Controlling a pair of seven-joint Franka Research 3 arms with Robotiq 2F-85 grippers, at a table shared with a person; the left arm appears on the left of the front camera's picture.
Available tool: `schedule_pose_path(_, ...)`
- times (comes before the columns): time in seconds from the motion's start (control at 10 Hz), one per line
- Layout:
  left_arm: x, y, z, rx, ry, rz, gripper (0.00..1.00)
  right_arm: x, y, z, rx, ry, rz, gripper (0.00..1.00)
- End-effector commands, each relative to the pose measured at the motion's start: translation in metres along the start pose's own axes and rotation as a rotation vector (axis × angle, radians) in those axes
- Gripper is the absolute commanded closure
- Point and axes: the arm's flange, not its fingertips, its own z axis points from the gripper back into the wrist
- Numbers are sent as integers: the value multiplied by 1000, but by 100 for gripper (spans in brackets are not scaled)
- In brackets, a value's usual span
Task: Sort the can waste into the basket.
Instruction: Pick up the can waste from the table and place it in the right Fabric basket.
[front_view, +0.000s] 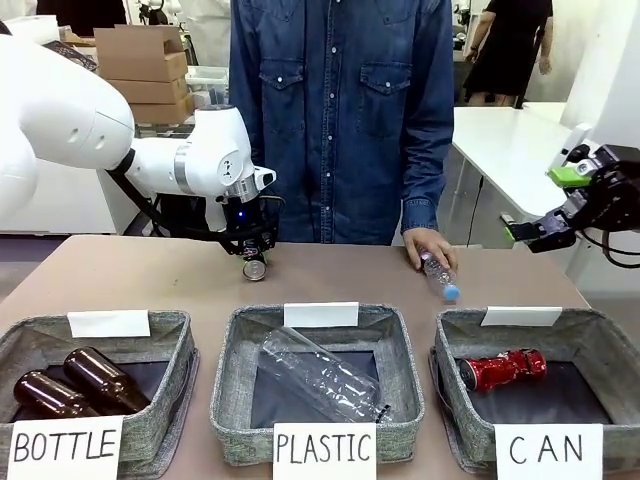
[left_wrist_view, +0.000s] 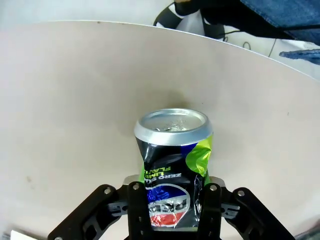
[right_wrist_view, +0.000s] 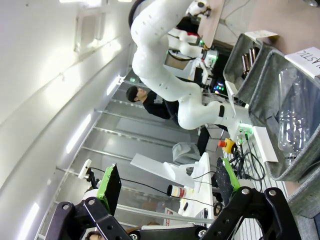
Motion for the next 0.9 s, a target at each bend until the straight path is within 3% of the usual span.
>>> schedule_pose_path(0.0,-31,29,44,-30,-68,-20,100,0,0,1,-14,1,28,0)
schedule_pose_path(0.1,-60,54,91,-105,-153,-76,100,0,0,1,-14,1,28,0)
schedule_pose_path(0.3,-154,124,184,-99,-139,-259,100,0,0,1,-14,1,28,0)
schedule_pose_path(0.5,-235,181,236,-240,-172,-320,100,0,0,1,-14,1,28,0)
schedule_pose_path(0.7,-309,211,267,-511,-16,-756,100,0,0,1,-14,1,28,0)
schedule_pose_path(0.8,-341,221,276,-550,89,-1021,100,0,0,1,-14,1,28,0)
